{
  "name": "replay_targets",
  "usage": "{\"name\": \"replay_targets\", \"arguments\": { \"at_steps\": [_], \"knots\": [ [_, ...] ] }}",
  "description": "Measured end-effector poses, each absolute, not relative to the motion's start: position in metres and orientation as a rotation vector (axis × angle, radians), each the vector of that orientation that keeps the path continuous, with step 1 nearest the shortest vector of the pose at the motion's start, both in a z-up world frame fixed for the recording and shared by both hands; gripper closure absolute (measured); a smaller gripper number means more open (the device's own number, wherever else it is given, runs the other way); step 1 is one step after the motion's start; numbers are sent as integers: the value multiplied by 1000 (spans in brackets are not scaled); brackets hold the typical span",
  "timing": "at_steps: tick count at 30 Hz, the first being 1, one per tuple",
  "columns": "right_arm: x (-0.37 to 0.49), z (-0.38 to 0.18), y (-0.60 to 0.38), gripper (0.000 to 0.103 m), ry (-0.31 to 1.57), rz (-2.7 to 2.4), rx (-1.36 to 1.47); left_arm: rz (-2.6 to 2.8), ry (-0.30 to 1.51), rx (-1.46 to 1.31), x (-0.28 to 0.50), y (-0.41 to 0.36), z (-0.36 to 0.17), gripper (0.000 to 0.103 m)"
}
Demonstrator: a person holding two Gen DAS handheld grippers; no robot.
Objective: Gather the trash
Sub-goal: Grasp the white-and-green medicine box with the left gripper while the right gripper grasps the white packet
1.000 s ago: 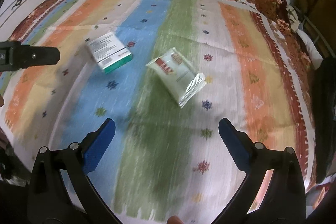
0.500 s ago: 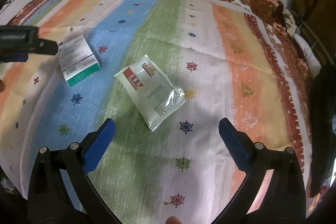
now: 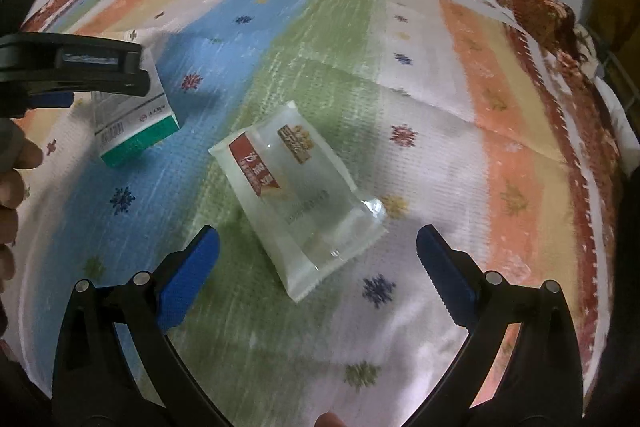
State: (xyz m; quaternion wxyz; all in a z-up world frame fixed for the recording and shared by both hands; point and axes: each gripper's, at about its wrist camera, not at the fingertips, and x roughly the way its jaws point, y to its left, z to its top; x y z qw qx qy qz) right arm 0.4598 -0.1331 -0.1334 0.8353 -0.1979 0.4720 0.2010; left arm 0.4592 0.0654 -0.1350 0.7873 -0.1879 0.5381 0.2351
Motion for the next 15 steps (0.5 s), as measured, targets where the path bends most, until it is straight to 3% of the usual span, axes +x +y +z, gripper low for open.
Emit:
{"name": "replay_targets", "arguments": {
  "at_steps": [8, 15],
  "knots": [
    [468, -155, -128, 13, 1007, 427, -442, 470, 1157, -461, 474, 65, -152, 6],
    [472, -154, -129, 42, 1031, 430, -401, 396, 1183, -396, 470, 60, -149, 13]
  ]
}}
